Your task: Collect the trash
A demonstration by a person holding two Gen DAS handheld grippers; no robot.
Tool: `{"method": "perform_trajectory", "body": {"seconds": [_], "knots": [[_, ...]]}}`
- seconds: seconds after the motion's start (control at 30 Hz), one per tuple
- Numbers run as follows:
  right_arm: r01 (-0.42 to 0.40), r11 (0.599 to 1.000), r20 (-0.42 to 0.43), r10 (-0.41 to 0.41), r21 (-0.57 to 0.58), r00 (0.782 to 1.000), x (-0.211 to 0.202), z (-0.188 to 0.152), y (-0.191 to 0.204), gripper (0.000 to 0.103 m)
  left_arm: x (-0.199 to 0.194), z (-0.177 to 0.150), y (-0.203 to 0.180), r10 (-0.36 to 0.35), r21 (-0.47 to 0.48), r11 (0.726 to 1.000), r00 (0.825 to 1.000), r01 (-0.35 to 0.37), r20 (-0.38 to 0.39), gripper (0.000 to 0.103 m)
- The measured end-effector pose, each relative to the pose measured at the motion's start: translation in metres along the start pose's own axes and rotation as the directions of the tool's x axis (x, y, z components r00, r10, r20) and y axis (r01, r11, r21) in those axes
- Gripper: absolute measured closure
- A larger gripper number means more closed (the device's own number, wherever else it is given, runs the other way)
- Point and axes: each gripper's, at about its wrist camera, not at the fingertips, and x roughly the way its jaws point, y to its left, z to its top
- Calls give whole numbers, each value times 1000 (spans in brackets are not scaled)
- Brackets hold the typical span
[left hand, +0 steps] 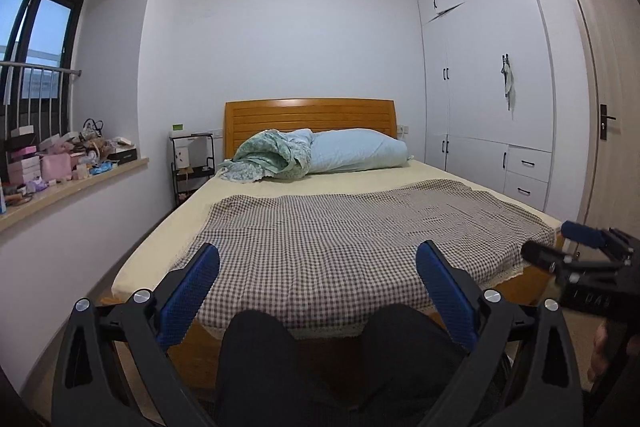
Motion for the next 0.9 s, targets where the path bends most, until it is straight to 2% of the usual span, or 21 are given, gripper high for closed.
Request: {"method": "perform_trajectory", "body": {"seconds": [0.2,0.37,0.9], "knots": [[-12,1000,22,12,6,1000,-9,-4,10,16,-22,-1,5,31,-25,999,998,-30,61,8],[-22,999,-11,22,-30,1000,-1,-12,19,16,-20,0,4,31,-10,999,998,-31,55,8],[-11,999,14,12,-47,1000,-9,-14,16,16,-23,3,5,24,0,1000,998,-24,64,8]]}}
